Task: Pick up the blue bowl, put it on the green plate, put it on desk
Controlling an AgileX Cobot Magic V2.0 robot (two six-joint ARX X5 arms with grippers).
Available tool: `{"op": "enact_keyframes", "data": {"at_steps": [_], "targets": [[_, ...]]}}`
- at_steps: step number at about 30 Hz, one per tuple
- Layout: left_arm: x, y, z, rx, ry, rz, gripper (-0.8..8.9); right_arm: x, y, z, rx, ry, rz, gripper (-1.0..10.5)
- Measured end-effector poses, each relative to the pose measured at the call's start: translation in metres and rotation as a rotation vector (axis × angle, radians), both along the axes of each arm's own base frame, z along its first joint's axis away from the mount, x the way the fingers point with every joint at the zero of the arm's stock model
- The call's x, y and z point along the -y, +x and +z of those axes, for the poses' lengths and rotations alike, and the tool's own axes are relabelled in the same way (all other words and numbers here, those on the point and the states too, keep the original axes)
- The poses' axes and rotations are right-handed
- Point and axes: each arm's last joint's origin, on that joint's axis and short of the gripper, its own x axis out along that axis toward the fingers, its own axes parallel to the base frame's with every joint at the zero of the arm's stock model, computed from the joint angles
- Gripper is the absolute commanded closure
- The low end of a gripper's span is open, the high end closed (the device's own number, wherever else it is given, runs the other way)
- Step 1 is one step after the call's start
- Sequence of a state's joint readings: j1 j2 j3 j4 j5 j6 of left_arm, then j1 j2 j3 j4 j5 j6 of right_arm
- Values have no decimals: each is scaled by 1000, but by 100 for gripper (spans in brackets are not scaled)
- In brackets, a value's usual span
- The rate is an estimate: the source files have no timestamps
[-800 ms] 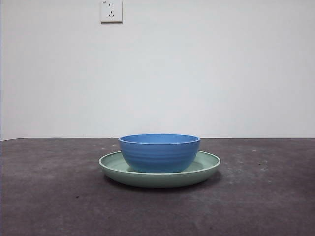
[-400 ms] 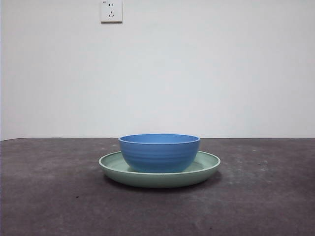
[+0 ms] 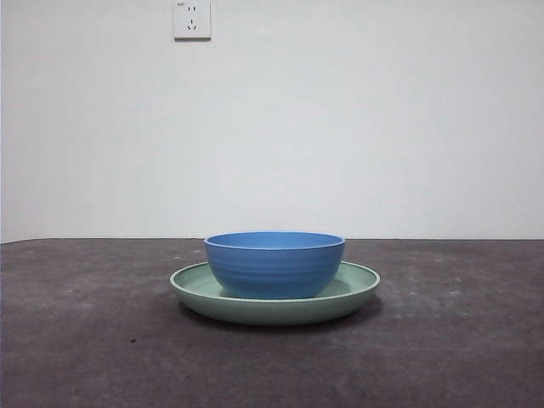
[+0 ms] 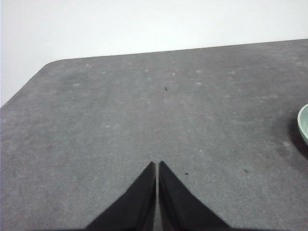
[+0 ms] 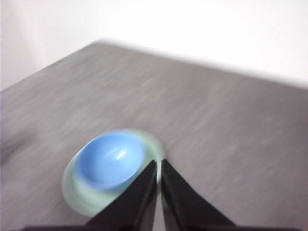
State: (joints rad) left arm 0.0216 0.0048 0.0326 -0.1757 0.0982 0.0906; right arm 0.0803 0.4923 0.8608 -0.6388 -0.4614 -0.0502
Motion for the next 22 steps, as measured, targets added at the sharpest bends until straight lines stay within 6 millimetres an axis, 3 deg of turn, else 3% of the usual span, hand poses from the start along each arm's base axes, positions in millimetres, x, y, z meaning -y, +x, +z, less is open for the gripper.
{"op": "enact_keyframes", "data": {"at_steps": [3,11,17,22], "targets": [[0,0,0,0,0,0,804,4,-2,-14,105,-3,-56,939],[0,0,0,0,0,0,804,8,1,-77,273,-5,-160,939],[0,0,0,0,0,0,804,10,8,-127,291,-7,-252,939],[0,0,0,0,0,0,804,11,10,-154,271,9,-314,939]]}}
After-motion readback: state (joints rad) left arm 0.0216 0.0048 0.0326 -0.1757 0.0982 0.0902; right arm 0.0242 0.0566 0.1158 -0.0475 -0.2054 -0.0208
